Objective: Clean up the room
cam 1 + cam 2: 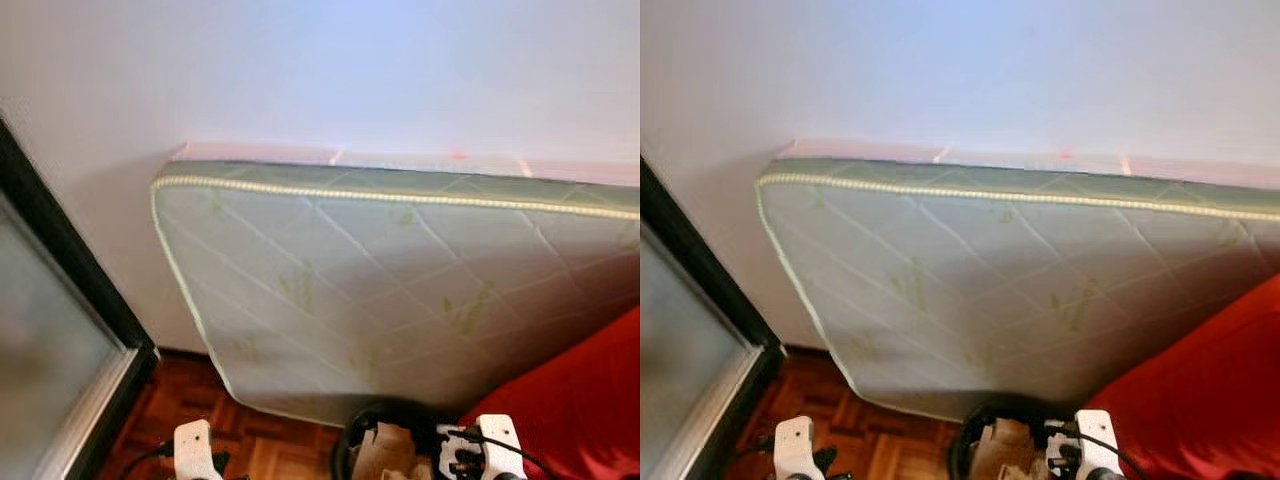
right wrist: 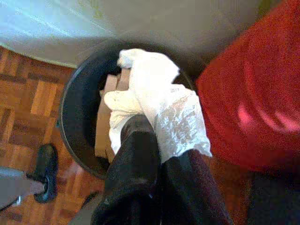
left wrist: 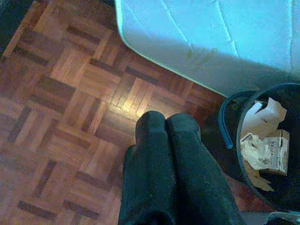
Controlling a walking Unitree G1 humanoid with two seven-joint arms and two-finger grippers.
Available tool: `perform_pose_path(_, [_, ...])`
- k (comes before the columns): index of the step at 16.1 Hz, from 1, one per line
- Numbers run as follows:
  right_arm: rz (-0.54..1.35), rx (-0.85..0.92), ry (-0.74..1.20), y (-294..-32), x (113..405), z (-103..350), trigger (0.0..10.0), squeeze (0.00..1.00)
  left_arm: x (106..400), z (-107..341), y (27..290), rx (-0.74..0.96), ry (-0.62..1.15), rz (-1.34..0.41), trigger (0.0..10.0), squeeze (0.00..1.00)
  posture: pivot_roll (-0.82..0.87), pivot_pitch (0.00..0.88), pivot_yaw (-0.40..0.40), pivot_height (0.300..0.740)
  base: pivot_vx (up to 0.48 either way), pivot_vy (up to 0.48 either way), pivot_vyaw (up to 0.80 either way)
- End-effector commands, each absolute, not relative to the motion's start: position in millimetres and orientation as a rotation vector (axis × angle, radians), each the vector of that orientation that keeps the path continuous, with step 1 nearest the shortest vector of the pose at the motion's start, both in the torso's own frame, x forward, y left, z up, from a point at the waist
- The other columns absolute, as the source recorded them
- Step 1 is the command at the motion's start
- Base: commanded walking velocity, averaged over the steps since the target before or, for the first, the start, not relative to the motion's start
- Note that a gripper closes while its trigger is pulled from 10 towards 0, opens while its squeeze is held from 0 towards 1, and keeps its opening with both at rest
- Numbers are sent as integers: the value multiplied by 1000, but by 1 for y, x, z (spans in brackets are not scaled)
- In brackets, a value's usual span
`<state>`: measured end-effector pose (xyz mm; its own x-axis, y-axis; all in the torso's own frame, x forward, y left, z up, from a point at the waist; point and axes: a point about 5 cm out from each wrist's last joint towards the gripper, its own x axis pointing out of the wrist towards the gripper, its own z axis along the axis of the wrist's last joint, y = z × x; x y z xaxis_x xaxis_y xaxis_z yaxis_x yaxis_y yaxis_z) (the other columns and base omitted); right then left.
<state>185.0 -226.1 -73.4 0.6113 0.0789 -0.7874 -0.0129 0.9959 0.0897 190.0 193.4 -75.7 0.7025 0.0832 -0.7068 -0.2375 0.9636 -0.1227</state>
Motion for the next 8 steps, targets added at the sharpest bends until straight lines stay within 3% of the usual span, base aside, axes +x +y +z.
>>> perform_pose_path(1, [50, 102, 868, -224, 190, -71, 10000, 0, 202, -67, 200, -192, 705, 171, 10000, 0, 64, 0, -1, 740, 0, 0, 0])
perform_pose_path(4, [75, 118, 812, -223, 193, -67, 10000, 0, 233, -43, 202, -183, 521, 149, 10000, 0, 72, 0, -2, 740, 0, 0, 0])
perform_pose_path(5, [76, 139, 777, -222, 195, -65, 10000, 0, 251, -22, 203, -173, 378, 133, 10000, 0, 71, 0, -2, 740, 0, 0, 0])
perform_pose_path(8, [-2, 195, 712, -225, 195, -63, 10000, 0, 269, 10, 195, -121, 157, 94, 10000, 0, 68, 0, 7, 740, 0, 0, 0])
